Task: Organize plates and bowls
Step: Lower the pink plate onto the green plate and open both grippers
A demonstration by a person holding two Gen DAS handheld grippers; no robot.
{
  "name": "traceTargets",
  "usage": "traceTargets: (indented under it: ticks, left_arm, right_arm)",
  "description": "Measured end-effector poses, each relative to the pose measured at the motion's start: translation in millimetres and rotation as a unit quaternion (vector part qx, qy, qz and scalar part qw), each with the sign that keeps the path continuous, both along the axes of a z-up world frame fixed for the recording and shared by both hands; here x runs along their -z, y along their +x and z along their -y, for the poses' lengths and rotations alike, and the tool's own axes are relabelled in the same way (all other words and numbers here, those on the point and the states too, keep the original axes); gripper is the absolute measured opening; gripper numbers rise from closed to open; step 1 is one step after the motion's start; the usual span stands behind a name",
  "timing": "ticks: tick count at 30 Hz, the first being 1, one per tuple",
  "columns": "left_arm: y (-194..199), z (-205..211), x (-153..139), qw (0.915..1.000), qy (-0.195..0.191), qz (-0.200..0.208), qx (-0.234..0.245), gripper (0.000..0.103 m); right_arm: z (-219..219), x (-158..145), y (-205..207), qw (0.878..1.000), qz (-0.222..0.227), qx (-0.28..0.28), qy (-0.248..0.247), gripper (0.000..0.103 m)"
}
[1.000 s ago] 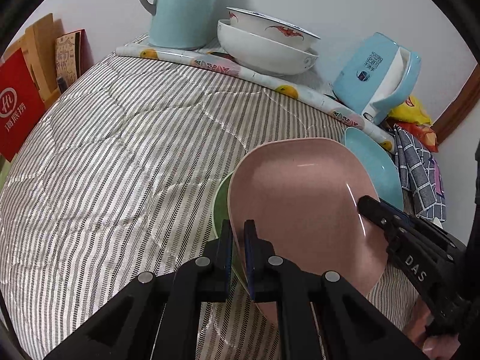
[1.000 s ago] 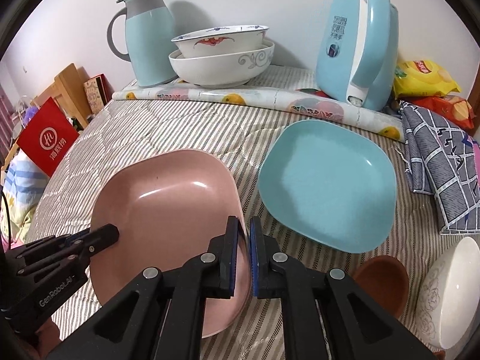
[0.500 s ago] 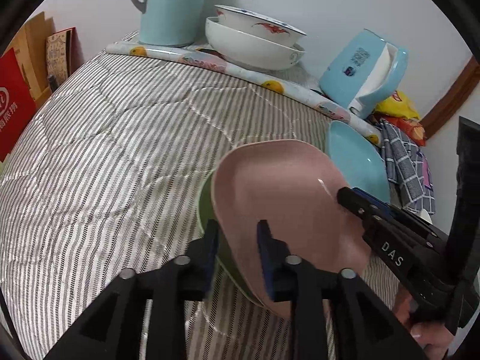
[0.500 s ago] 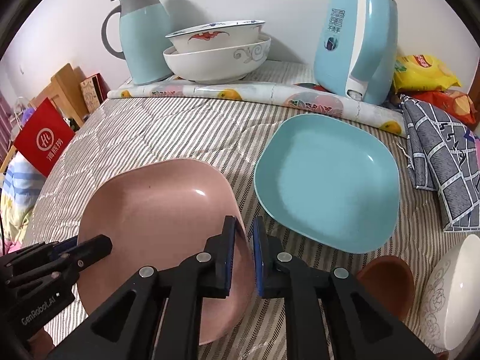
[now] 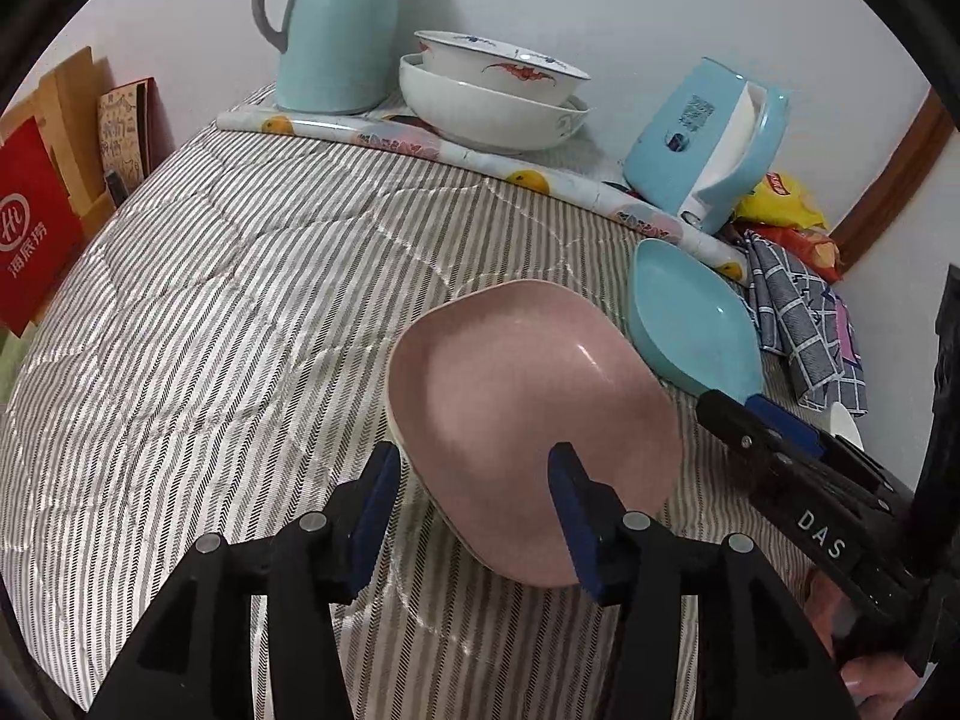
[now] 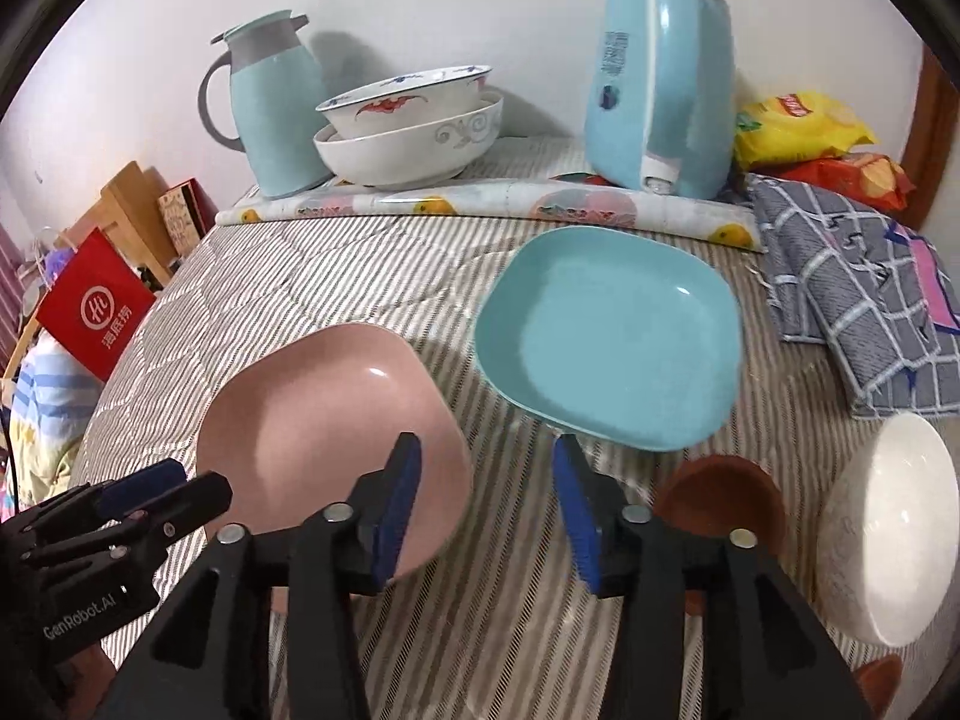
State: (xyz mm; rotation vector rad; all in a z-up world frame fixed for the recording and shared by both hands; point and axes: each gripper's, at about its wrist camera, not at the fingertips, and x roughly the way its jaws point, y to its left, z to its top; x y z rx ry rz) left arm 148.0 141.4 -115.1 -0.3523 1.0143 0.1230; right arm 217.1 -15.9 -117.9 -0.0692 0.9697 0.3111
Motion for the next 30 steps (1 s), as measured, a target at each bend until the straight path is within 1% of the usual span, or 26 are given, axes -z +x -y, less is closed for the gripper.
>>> traceTargets:
  ticks: [7,12,15,17,19,21,23,27,30]
  left_arm:
    - [1.3,11.0,-13.2,0.9999,0.006,0.015,0.004,0.049]
    - [9.3,20.4,-22.5,0.9994,0.009,0.030,0.013,0.049]
    - [16.1,24.6,-28.4,0.9989,0.024,0.038,0.012,0.049]
    - [21.9,27.3,-33.3,0.9984,0.033,0.045,0.013,0.049]
    - [26.9,31.3,-37.9,0.9978,0.035,0.050,0.028,0.049]
    - [30.6,34.6,-42.1,0.9969,0.047,0.055,0.030,0.049]
    - [36.9,39.5,-46.0,0.9958,0.065,0.055,0.035,0.049]
    - [46.9,45.6,-49.6,0.9948,0.078,0.050,0.041,0.049]
    - [55.0,51.0,-52.6,0.9934,0.096,0.051,0.039,0.049]
  right_arm:
    - [25.7,-13.7,-12.2,0.999,0.016,0.027,-0.018,0.052]
    - [48.5,-25.1,-16.2,0.998,0.030,0.057,-0.011,0.056]
    - [59.3,-29.2,-13.4,0.997,0.018,0.068,-0.007,0.056]
    - [65.3,-32.9,-12.1,0.997,0.018,0.079,-0.012,0.056]
    - [70.8,-37.2,-11.4,0.996,0.022,0.087,-0.014,0.056]
    - [75.7,-42.1,-9.6,0.996,0.024,0.089,-0.015,0.056]
    - [77.4,-46.9,-7.9,0.996,0.028,0.089,-0.019,0.056]
    - [80.5,-55.4,-4.3,0.996,0.030,0.088,-0.014,0.056]
    - [82.9,-58.4,-1.0,0.996,0.031,0.089,-0.007,0.056]
